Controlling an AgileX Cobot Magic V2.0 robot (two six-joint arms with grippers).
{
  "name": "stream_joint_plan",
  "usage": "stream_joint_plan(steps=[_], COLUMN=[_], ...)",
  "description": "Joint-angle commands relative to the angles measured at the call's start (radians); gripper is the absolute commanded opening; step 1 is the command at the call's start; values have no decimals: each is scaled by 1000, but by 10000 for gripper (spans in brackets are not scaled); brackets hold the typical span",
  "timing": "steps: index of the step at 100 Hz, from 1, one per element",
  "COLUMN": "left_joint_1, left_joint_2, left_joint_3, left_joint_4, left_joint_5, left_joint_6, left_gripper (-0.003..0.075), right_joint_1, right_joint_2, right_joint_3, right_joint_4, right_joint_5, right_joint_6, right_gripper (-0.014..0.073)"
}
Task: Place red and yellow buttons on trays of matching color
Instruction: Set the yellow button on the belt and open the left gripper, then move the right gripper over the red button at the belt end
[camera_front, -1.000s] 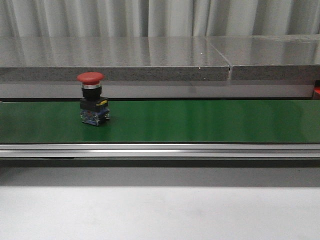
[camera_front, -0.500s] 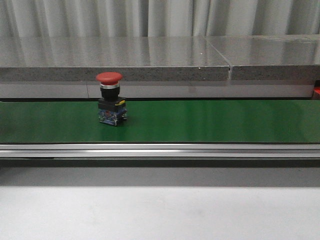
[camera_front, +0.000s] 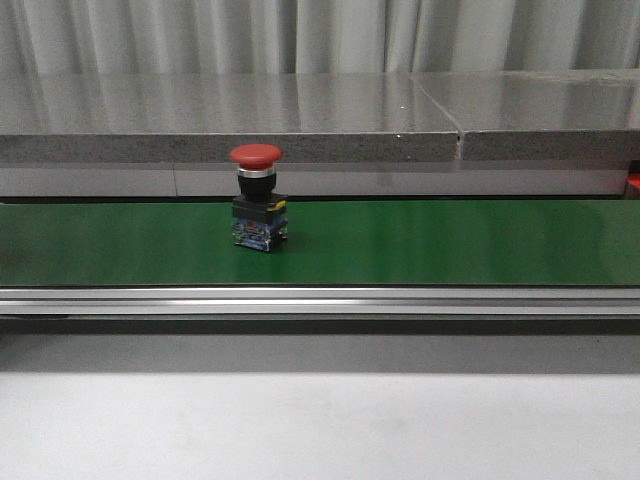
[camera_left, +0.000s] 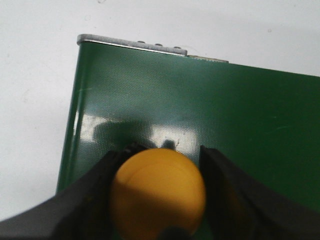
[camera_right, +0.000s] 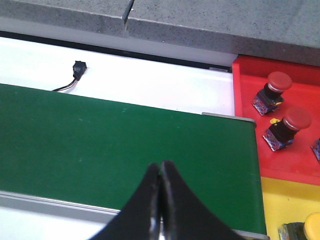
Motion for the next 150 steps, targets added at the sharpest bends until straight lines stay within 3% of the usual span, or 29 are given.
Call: stream_joint_plan(steps=[1, 9, 36, 54, 76, 108, 125, 139, 150], left_joint_1=[-7, -7, -9, -27, -120, -218, -218, -218, -218], left_joint_2=[-37, -37, -101, -238, -435, -795, -984, -1121, -1209], left_joint_3=[-23, -23, -23, -23, -6, 265, 447, 568, 622], left_joint_4=[-13, -13, -13, -17, -17, -17, -17, -17, -24], left_joint_5=[-35, -42, -75, -75, -100, -313, -341, -330, -330], left_joint_6=[3, 3, 3, 7, 33, 33, 33, 33, 30], left_gripper=[510, 562, 557, 557, 557, 556, 554, 497, 372], right_joint_1=[0, 0, 0, 0, 0, 0, 0, 0, 0], right_joint_2=[-7, -7, -7, -7, -7, -7, -7, -7, -7], right_joint_3=[-27, -27, -27, -27, -27, -27, -27, -27, -27], right_joint_4=[7, 7, 7, 7, 7, 7, 7, 7, 7], right_joint_5=[-74, -74, -74, -74, -74, -74, -74, -74, -74], right_joint_6=[-12, -12, -12, -12, -12, -12, -12, -12, -12], right_gripper=[-68, -68, -68, -68, -68, -68, -68, -68, -68])
